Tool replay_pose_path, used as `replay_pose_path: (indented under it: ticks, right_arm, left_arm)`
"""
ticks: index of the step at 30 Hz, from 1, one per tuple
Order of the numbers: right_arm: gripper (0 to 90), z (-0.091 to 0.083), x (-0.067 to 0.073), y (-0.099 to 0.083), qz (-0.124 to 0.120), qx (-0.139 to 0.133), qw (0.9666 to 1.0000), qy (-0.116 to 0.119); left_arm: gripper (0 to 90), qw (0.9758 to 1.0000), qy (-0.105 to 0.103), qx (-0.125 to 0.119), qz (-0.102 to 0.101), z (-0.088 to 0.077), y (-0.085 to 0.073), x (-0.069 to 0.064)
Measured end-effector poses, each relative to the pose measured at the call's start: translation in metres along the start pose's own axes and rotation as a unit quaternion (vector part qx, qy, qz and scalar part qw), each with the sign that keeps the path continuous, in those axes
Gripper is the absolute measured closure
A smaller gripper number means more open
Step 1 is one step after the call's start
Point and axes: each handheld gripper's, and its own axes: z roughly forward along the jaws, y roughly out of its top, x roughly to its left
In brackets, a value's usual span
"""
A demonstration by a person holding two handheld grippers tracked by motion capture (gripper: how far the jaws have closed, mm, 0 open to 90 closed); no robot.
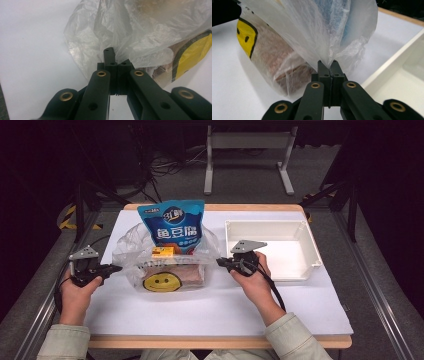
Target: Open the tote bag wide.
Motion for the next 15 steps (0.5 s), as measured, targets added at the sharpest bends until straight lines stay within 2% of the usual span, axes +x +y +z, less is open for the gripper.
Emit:
replay_pose_path:
  ticks: [4, 10, 15]
  right_arm:
    - [90.0, 0.0, 0.0, -0.005, 0.002, 0.01, 0.9999, 0.002]
    - [90.0, 0.001, 0.002, -0.013, -0.002, 0.029, 0.9996, 0.005]
    - [90.0, 0.0, 0.002, -0.018, -0.003, 0.04, 0.9992, 0.003]
  left_arm:
    - [89.7, 1.0, 0.0, 0.007, 0.001, 0.003, -0.001, 0.0]
    - [89.7, 0.9997, -0.014, 0.02, -0.006, 0.007, -0.005, 0.002]
    - [89.7, 0.9995, -0.018, 0.027, -0.001, 0.009, -0.006, 0.002]
